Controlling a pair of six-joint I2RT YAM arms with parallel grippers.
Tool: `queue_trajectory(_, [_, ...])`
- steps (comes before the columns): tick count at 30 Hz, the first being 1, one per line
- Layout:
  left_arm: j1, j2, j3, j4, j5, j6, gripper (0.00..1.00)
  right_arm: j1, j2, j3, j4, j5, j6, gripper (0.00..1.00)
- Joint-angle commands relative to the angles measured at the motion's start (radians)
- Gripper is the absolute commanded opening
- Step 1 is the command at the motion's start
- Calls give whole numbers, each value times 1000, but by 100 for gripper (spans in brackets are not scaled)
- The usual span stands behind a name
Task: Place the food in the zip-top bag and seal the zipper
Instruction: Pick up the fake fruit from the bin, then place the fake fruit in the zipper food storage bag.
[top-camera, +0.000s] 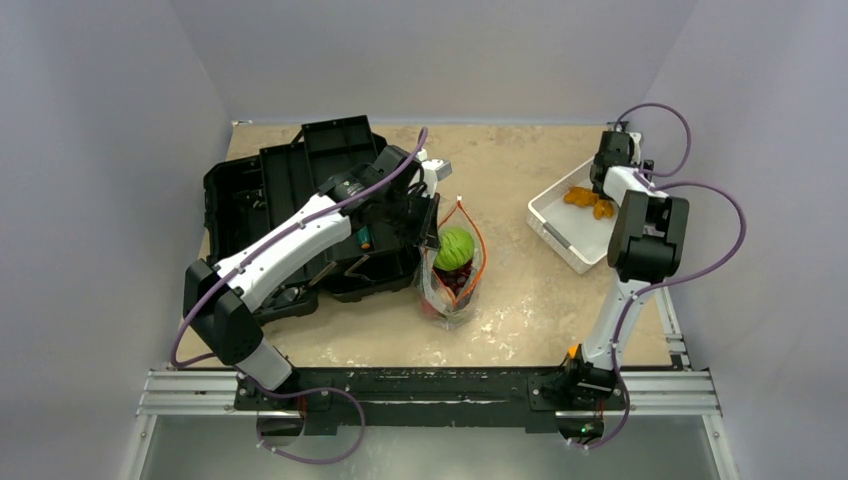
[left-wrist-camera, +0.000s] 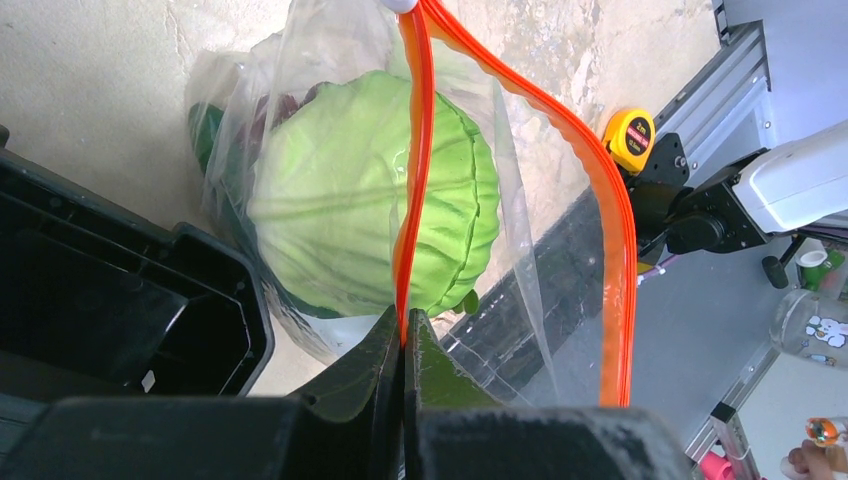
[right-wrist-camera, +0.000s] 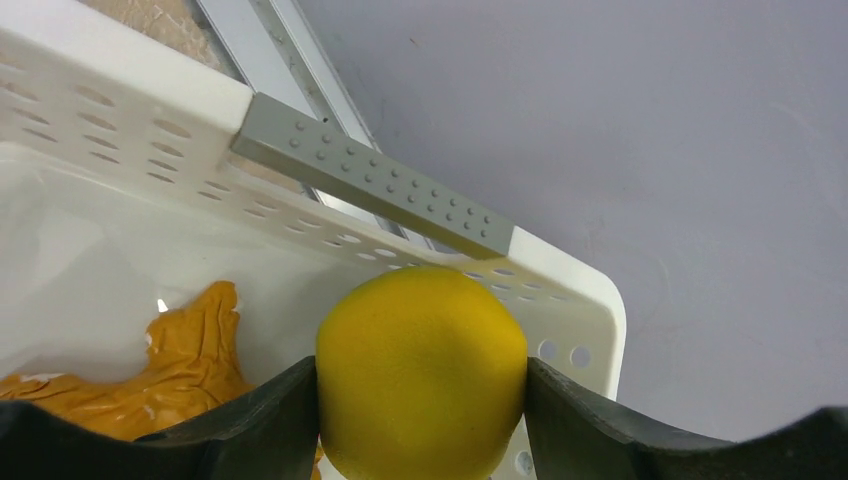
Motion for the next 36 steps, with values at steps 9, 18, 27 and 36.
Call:
queue_trajectory(9, [3,-10,39,18,33,-22,0,3,-317,-84,-59,-327,393,8])
queue_trajectory(18, [4,1,36,21,33,-22,0,16,-690,-496,197,-737,582,6])
queue_trajectory(27, [4,7,39,14,14,-12,0,57,-903,-613,160,-999,567,6])
queue_trajectory(36, [-20,18,44,-6,-50,15,0,273,-1059,-505,-19,-1116,428,6])
